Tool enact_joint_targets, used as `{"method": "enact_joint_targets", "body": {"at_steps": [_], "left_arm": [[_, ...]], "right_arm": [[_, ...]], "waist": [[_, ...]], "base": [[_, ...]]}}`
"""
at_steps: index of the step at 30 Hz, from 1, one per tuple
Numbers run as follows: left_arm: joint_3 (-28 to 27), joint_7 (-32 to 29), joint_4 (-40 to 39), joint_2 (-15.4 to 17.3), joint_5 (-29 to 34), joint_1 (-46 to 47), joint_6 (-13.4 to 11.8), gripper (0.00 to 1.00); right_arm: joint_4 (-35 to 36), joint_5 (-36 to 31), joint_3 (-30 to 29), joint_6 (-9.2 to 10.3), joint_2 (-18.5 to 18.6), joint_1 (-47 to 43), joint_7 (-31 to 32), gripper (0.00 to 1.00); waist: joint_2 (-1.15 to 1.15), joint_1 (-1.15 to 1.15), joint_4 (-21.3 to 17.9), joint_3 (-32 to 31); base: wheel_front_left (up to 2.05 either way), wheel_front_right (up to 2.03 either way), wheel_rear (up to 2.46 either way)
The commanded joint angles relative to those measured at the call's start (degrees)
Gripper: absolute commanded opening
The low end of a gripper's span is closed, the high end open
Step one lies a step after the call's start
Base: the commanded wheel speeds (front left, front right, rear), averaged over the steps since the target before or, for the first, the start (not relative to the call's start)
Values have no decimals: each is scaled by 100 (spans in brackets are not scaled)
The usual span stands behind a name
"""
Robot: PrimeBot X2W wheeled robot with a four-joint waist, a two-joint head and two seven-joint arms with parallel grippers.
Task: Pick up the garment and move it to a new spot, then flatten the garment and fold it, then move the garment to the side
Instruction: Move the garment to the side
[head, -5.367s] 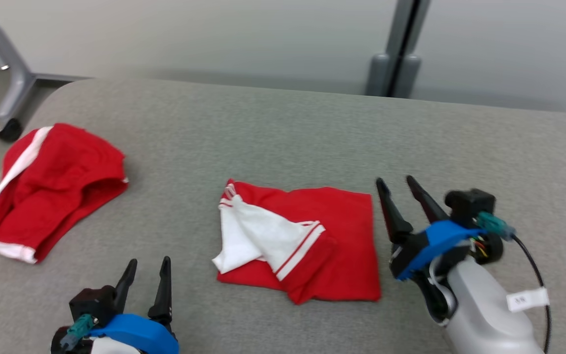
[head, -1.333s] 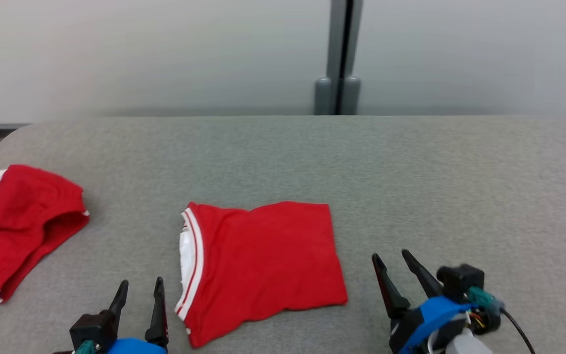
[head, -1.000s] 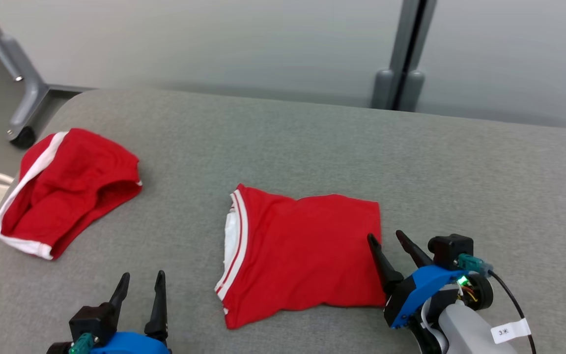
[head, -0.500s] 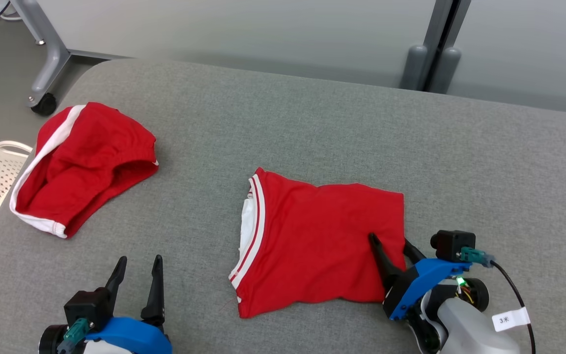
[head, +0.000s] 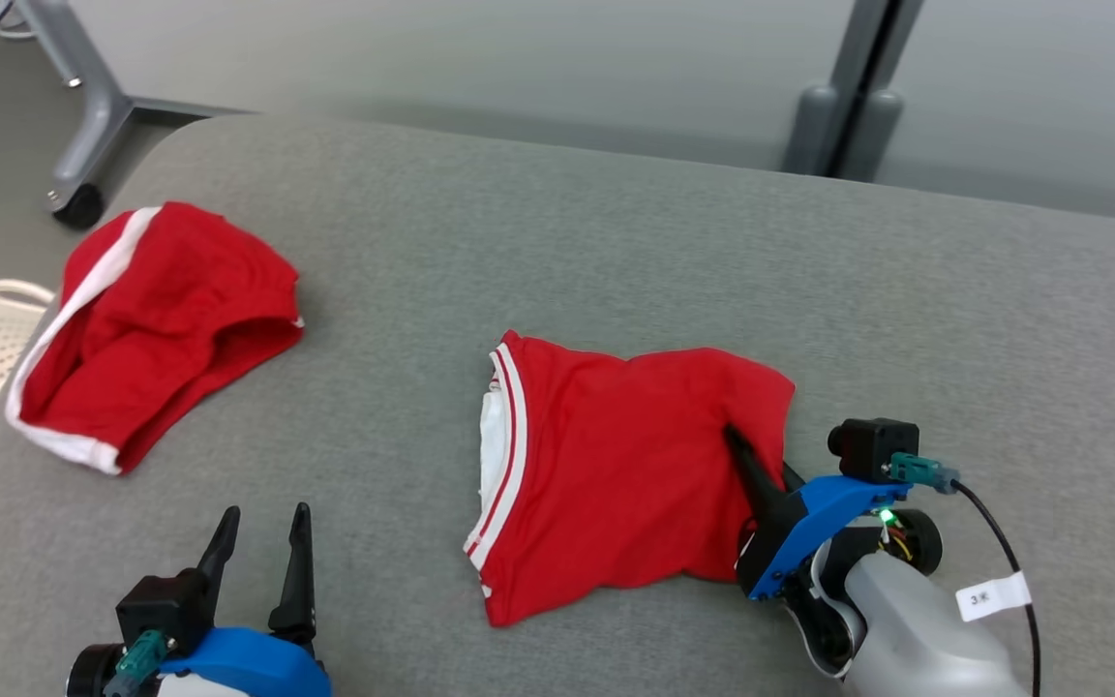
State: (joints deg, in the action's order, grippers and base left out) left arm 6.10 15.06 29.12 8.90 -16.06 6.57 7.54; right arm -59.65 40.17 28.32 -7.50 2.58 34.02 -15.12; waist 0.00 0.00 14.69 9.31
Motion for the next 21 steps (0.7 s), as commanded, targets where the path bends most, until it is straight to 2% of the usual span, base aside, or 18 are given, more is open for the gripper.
{"method": "enact_joint_targets", "body": {"at_steps": [1, 6, 14, 21], "left_arm": [[-18, 14, -46, -13, 42, -26, -10, 100], [69, 14, -196, -114, 111, -152, -10, 100], [459, 14, -534, -203, 199, -165, -10, 100], [735, 14, -717, -132, 162, -230, -11, 100]], "right_arm": [[75, -134, -103, 1, 59, -42, -2, 0], [403, -649, -379, 2, 54, -353, -2, 0], [824, -1056, -339, 1, 49, -673, -2, 0], [1127, -1200, -377, 0, 44, -908, -1, 0]], "waist": [[0, 0, -173, -105], [0, 0, -929, -281], [0, 0, -2499, -280], [0, 0, -3428, -135]], "base": [[0, 0, 0], [0, 0, 0], [0, 0, 0], [0, 0, 0]]}}
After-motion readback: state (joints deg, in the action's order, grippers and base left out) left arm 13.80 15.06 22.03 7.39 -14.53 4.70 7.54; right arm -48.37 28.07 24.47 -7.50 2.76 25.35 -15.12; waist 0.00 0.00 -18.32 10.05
